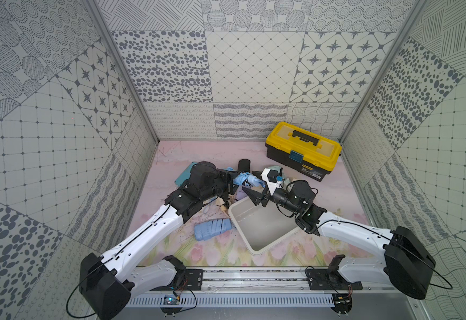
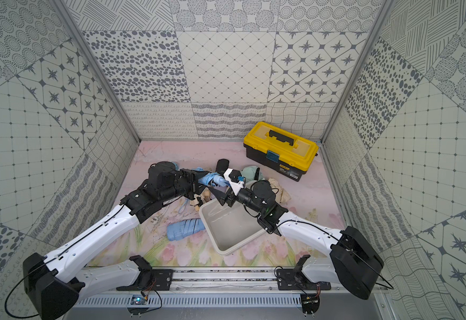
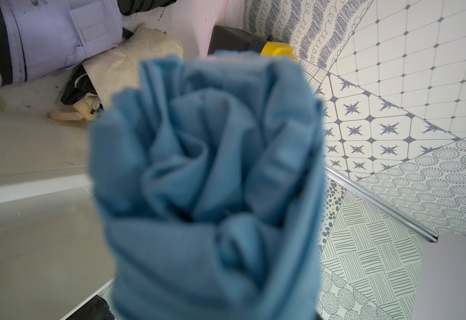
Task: Put the umbrella into the storage box
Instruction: Pick up the umbrella from the center of the board.
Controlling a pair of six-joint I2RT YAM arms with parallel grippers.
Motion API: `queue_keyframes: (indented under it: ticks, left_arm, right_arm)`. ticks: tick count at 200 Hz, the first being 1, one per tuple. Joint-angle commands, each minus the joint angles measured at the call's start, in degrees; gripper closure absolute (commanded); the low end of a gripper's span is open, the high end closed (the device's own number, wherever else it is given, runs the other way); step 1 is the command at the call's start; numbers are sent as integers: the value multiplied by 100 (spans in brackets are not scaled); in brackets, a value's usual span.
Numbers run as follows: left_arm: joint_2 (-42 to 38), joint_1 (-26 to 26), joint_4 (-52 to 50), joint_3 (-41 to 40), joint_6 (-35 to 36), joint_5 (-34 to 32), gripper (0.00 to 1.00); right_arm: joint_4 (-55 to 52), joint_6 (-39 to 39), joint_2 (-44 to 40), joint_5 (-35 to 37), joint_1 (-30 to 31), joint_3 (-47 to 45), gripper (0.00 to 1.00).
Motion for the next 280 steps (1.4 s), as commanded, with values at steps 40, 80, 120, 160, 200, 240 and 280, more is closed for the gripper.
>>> queue_keyframes:
  ticks: [40, 80, 120, 160, 200, 240, 280]
  left_arm:
    - [65, -188, 626, 237, -243, -161, 67]
    - [67, -240, 568, 254, -296, -222, 65]
    - [18, -288, 591, 251, -289, -323, 36]
    - [-198, -297, 588, 86, -180, -525, 14]
    - [-568, -305, 252, 38, 320, -771, 8]
    - [-1125, -292, -755, 214, 2283, -1447, 7]
    - [-1213, -297, -1028, 750, 7367, -1365, 9]
  right_arm:
    - [539, -88, 449, -708, -108, 412, 45]
    - [433, -131, 441, -822, -185, 466, 61]
    - [263, -41, 343, -978, -243, 518, 77]
    - [227, 307, 164, -812, -248, 428, 89]
    - [-71, 787, -186, -141, -267, 269, 100]
    - [-1459, 1316, -855, 430, -397, 415, 100]
    - [-3954, 1591, -1534, 36, -636, 1133, 100]
